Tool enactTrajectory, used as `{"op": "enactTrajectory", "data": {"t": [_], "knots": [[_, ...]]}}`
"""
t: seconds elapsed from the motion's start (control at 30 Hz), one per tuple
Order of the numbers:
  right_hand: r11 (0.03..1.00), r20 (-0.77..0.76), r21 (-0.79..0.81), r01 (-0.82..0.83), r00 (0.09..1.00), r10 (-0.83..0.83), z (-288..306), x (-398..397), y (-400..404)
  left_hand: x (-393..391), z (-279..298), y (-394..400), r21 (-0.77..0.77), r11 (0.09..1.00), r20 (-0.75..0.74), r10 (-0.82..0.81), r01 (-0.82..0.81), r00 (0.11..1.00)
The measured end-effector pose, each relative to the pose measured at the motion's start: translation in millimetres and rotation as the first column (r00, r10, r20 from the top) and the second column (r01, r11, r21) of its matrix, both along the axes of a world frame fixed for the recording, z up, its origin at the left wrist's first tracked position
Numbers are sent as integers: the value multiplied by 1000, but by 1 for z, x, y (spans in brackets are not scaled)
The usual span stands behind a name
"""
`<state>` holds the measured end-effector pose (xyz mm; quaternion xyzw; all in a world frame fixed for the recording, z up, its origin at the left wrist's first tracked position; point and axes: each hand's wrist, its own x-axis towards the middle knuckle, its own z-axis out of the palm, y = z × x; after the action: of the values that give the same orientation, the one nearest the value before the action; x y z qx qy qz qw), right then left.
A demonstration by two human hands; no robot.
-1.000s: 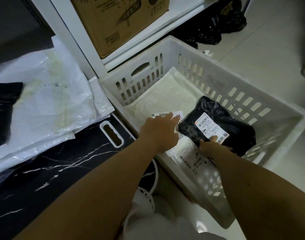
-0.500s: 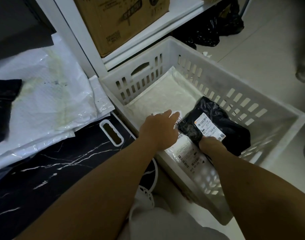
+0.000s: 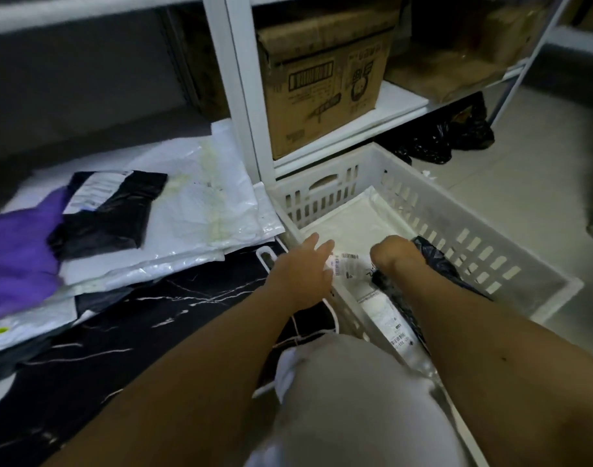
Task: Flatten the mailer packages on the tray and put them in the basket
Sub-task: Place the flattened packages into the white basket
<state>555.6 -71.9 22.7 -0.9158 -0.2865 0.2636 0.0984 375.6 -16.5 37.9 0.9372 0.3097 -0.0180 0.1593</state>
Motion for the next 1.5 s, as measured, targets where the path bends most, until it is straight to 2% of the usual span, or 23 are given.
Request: {"op": "enactTrajectory", "data": {"t": [0.17,0.37,0.47,0.57,0.63,0.7,0.83,1.0,1.13,1.27,1.5], "knots": [[984,44,47,-173,984,171,46,-49,18,-48,37,-4,-7,996,106,84,-84,991],[891,14,-10,-454,891,454,94,-121,47,-122,57,7,8,954,78,299,-300,951],[800,74,-58,-597,797,599,105,-161,62,-162,58,16,23,914,36,405,-406,914],[697,209,-40,-716,676,706,102,-207,80,-203,53,24,6,850,3,527,-527,850],[659,303,-4,-752,628,717,97,-230,86,-219,49,28,-4,812,-25,584,-584,811],[582,377,20,-813,545,749,89,-268,98,-249,42,32,-22,755,-43,654,-655,756],[506,395,-23,-862,457,797,79,-312,115,-288,30,42,-39,683,-35,729,-730,684],[520,373,-124,-845,446,814,66,-333,133,-311,16,52,-67,646,-9,762,-760,648],[560,343,-189,-806,480,807,58,-331,143,-311,4,52,-103,644,-37,759,-758,650],[601,346,-128,-789,532,773,49,-326,148,-307,-1,49,-118,660,-45,743,-742,668],[591,472,-72,-803,495,730,49,-323,118,-306,11,40,-131,644,-12,759,-753,651]]}}
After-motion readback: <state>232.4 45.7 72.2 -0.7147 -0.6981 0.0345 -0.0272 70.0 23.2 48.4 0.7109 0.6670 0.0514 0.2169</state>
